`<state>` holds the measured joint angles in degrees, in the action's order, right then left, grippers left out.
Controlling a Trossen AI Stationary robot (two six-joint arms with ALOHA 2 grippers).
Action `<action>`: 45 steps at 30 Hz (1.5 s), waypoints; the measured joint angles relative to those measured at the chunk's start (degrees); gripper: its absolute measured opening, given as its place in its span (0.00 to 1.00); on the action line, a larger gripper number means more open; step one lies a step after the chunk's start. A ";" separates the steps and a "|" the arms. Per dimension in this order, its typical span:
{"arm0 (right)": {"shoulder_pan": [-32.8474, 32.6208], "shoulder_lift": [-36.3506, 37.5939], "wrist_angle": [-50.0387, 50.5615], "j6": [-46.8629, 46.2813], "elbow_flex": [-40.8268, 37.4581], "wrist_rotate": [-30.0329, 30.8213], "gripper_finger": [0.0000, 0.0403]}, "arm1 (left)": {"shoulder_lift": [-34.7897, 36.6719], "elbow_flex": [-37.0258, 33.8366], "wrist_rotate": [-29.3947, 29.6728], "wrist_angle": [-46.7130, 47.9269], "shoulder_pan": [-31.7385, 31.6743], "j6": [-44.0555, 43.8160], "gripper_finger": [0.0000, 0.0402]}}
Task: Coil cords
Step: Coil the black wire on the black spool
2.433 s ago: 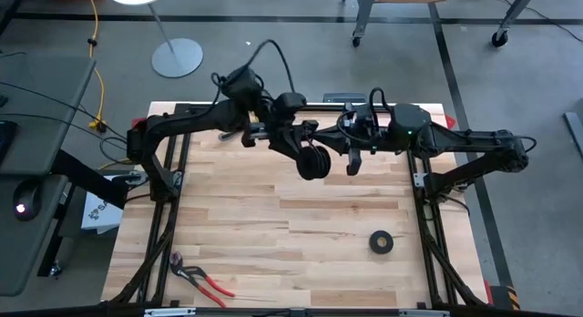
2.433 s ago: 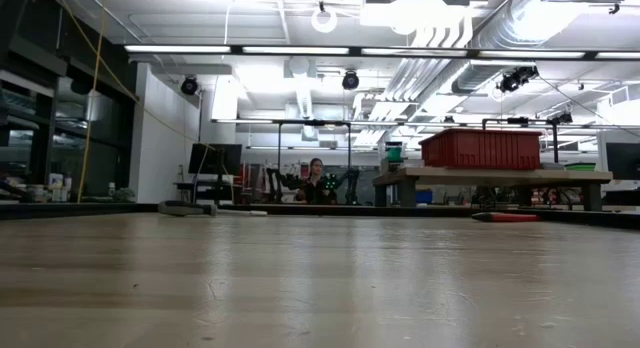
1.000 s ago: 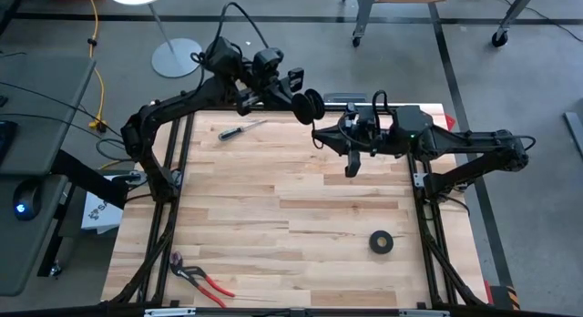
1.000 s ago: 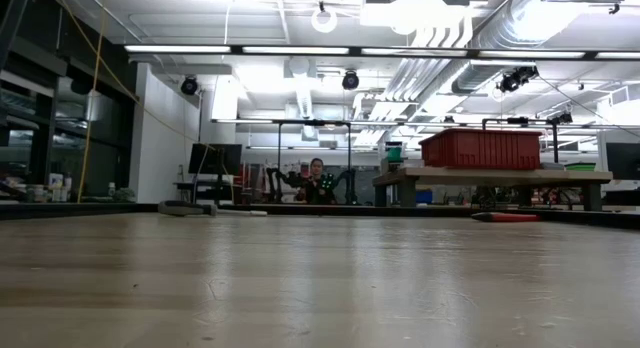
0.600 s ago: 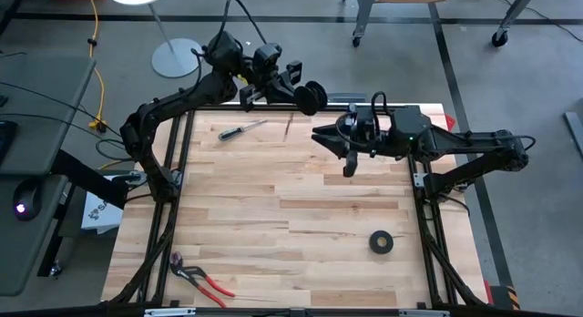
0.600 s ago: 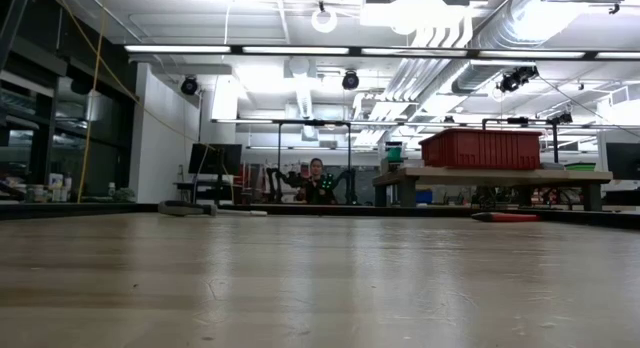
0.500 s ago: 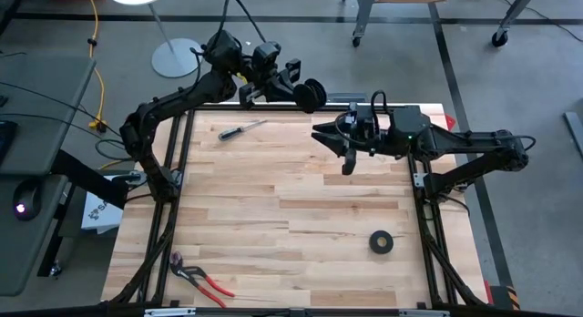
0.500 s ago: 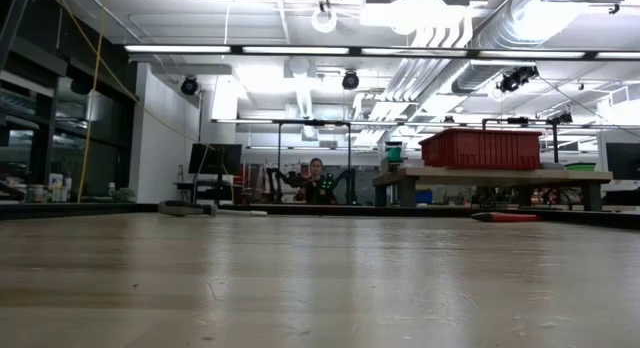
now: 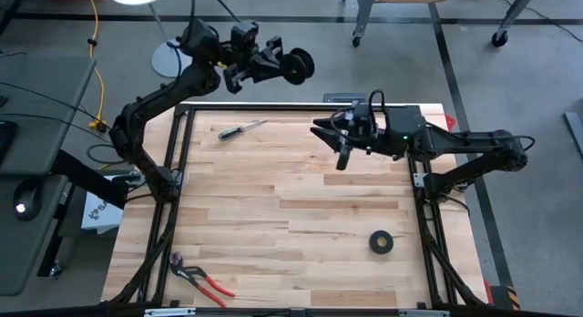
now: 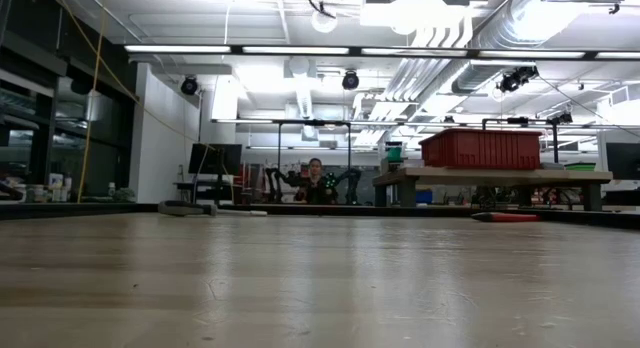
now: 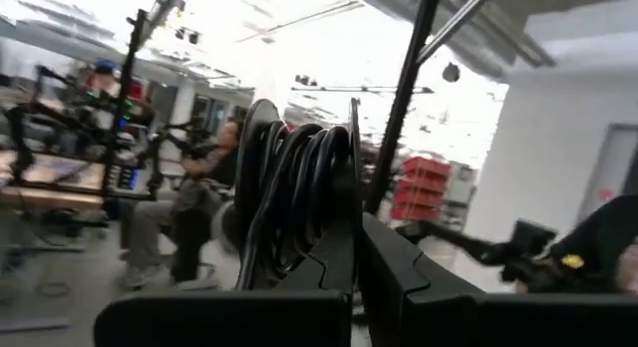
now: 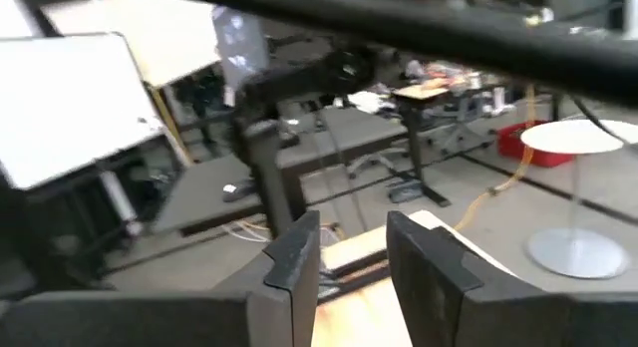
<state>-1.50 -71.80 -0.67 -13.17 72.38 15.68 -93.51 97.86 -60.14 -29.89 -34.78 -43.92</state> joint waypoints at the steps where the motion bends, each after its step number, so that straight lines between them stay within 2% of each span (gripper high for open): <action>1: 0.00 -0.67 -0.30 0.53 0.00 0.86 0.27 | 0.29 0.00 0.02 0.00 0.54 -0.95 0.00; 7: 0.00 -5.22 -5.92 7.47 0.00 4.43 0.27 | 2.57 -0.02 1.32 0.00 4.52 -1.99 0.00; 12: -0.04 -9.34 -13.94 16.29 0.00 6.58 0.27 | 3.21 -0.02 4.60 0.15 8.20 -1.54 0.00; 25: -1.07 -10.97 -23.44 17.42 -0.02 9.23 0.27 | 3.25 -0.02 10.89 5.00 13.53 2.61 0.00; 32: -0.37 -10.98 -21.64 18.21 -0.02 13.97 0.27 | 3.23 -0.02 12.57 6.39 15.96 4.63 0.00; 45: 0.48 -10.98 -17.61 16.43 -0.01 11.04 0.27 | 2.73 -0.02 14.87 6.57 19.27 5.62 0.00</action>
<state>-1.02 -82.78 -18.28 3.26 72.36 26.72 -90.78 97.84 -45.28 -23.31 -15.50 -38.30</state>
